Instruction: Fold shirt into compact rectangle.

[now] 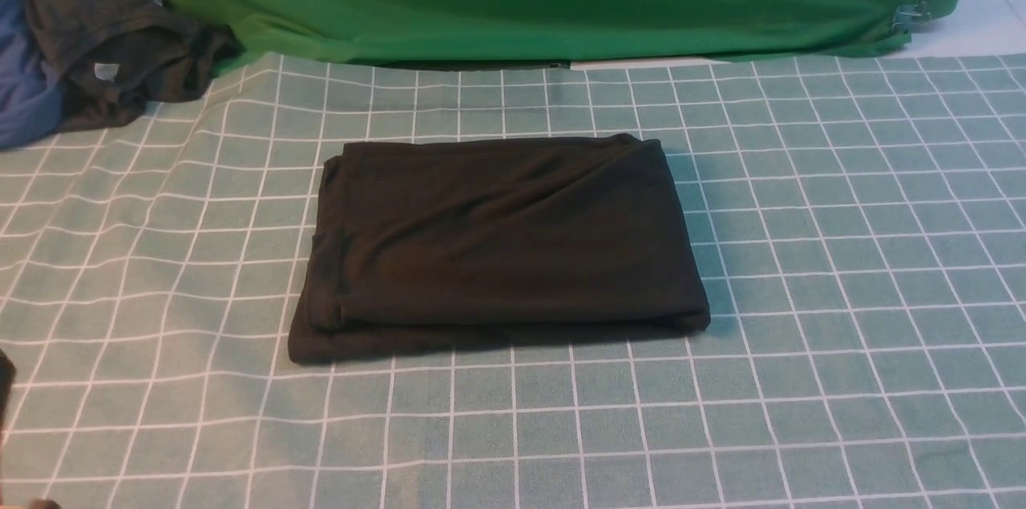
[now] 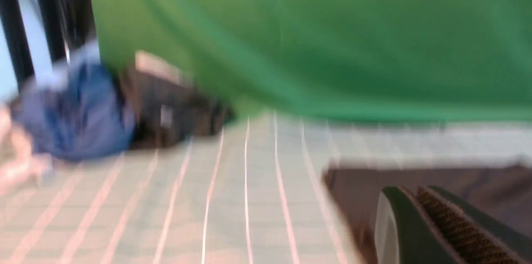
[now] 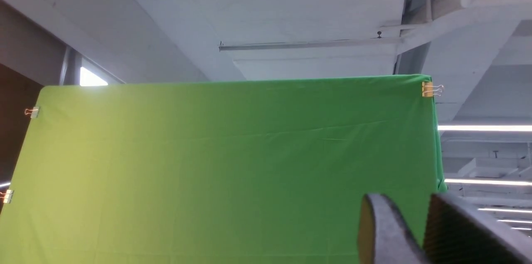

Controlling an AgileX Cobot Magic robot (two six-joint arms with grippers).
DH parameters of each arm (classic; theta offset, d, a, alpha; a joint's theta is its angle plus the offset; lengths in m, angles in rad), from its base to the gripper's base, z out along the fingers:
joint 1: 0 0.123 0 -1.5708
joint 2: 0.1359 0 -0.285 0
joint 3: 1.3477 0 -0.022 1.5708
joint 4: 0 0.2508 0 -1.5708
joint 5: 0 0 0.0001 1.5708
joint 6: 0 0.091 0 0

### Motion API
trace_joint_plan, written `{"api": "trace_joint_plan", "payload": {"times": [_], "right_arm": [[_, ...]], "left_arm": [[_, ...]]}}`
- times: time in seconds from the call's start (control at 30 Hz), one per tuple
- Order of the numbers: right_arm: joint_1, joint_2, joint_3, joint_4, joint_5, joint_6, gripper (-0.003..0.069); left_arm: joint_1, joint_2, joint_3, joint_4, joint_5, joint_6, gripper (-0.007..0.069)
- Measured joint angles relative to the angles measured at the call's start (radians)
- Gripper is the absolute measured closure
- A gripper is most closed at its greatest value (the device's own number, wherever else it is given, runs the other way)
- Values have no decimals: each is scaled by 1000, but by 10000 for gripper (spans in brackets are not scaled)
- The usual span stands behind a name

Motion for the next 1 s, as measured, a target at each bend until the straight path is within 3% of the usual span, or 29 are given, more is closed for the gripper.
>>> {"api": "trace_joint_plan", "payload": {"times": [0.4, 1.0], "right_arm": [[0, 0, 0, 0, 0, 0, 455], [0, 0, 0, 0, -1, 1, 423]], "left_arm": [[-94, -9, 100, 87, -33, -109, 613], [-96, -9, 100, 116, -43, -118, 613]]}}
